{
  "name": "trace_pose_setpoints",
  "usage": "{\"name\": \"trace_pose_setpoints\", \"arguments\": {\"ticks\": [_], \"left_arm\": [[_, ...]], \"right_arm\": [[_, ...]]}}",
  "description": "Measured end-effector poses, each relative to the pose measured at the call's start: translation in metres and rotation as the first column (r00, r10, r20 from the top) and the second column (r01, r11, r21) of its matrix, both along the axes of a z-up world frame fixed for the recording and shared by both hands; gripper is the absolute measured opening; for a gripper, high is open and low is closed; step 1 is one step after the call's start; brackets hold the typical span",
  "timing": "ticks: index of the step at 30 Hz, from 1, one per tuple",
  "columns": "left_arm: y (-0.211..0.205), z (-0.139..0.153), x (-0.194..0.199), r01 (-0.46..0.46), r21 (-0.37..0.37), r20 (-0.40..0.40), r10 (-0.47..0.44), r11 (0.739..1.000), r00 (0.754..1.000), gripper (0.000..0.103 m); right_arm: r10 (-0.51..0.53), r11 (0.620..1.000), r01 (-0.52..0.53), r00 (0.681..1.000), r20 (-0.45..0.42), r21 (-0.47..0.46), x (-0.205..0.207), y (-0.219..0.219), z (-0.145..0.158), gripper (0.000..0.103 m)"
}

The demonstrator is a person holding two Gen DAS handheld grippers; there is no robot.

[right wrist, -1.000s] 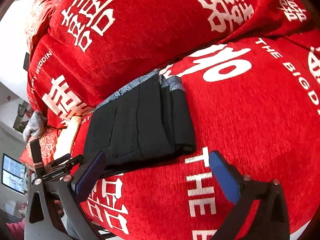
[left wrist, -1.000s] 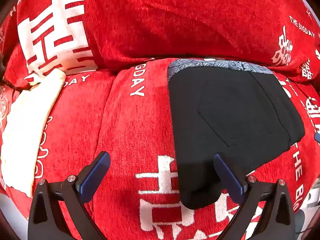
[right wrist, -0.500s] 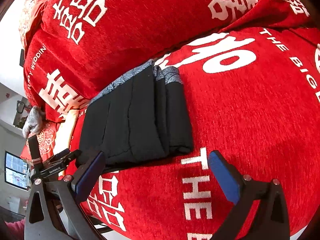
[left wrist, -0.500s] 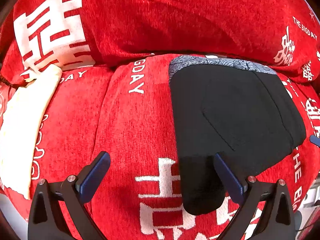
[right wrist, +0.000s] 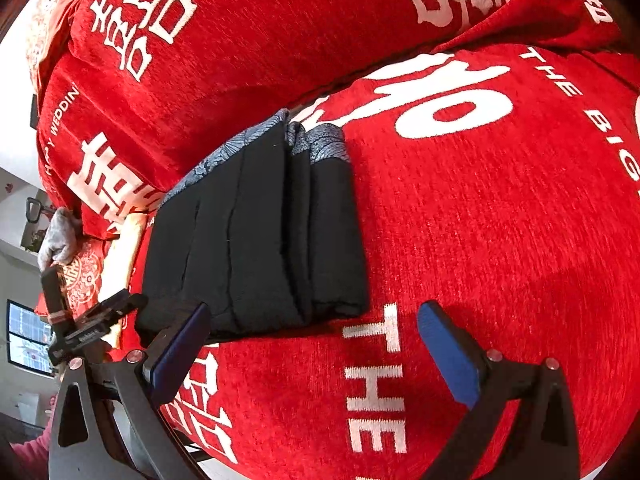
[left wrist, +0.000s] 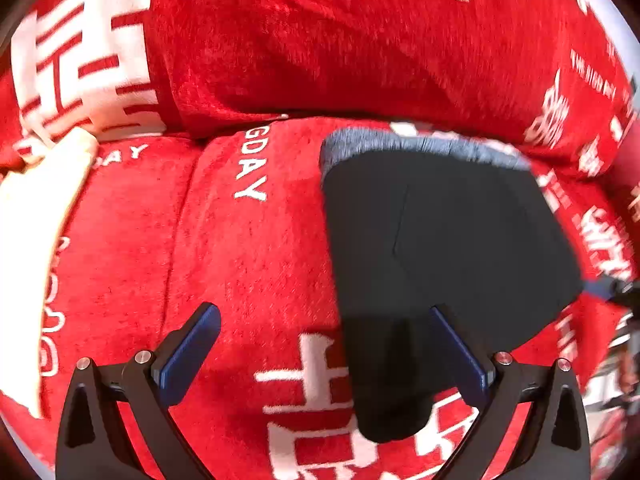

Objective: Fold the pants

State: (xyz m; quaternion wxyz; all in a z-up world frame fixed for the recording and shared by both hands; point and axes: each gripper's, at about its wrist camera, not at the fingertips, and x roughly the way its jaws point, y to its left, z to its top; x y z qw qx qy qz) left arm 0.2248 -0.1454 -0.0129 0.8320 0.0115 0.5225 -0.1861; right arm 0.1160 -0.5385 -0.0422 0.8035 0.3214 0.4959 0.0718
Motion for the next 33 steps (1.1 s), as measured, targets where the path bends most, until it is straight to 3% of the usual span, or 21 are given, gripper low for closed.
{"name": "trace_pose_setpoints", "arguments": {"ticks": [4,9,13,15,20,25,26,27,30,32,33], "left_arm": [[0.007,-0.003,0.019,0.022,-0.126,-0.086,-0.033,0.992,0.996,0.103],[-0.004,-0.02,0.036,0.082,-0.154,-0.154,-0.106,0.985,0.982,0.103],[-0.019,-0.027,0.044,0.13,-0.178,-0.159,-0.159,0.975,0.974,0.103],[-0.029,-0.032,0.049,0.155,-0.169,-0.157,-0.182,0.973,0.971,0.103],[-0.043,-0.04,0.062,0.169,-0.186,-0.163,-0.2,0.968,0.966,0.103],[-0.058,-0.049,0.065,0.163,-0.204,-0.187,-0.202,0.965,0.961,0.103],[-0.06,-0.05,0.065,0.156,-0.22,-0.195,-0.2,0.963,0.96,0.101],[-0.062,-0.05,0.065,0.152,-0.241,-0.2,-0.202,0.958,0.959,0.093],[-0.063,-0.039,0.057,0.155,-0.261,-0.163,-0.201,0.953,0.966,0.076],[-0.059,-0.029,0.052,0.144,-0.275,-0.157,-0.192,0.951,0.969,0.067],[-0.056,-0.024,0.052,0.129,-0.296,-0.166,-0.184,0.947,0.969,0.062]], "right_arm": [[0.032,0.998,-0.033,0.999,0.008,0.047,0.012,-0.006,-0.006,0.103],[0.061,0.984,-0.064,0.998,0.024,0.164,0.035,-0.021,-0.019,0.103],[0.116,0.953,-0.12,0.993,0.032,0.28,0.054,-0.03,-0.036,0.103],[0.144,0.949,-0.144,0.989,0.022,0.281,0.064,-0.031,-0.043,0.103],[0.194,0.895,-0.222,0.975,0.111,0.387,0.083,-0.029,-0.047,0.103],[0.263,0.914,-0.272,0.962,0.07,0.303,0.105,-0.005,-0.051,0.103],[0.263,0.922,-0.268,0.963,0.057,0.279,0.108,-0.002,-0.05,0.102],[0.262,0.93,-0.263,0.964,0.039,0.256,0.11,0.002,-0.048,0.101],[0.261,0.95,-0.256,0.965,-0.006,0.18,0.108,0.01,-0.042,0.082],[0.228,0.952,-0.223,0.974,0.0,0.208,0.101,0.007,-0.035,0.064],[0.208,0.954,-0.205,0.978,0.01,0.22,0.097,0.005,-0.03,0.061]]}}
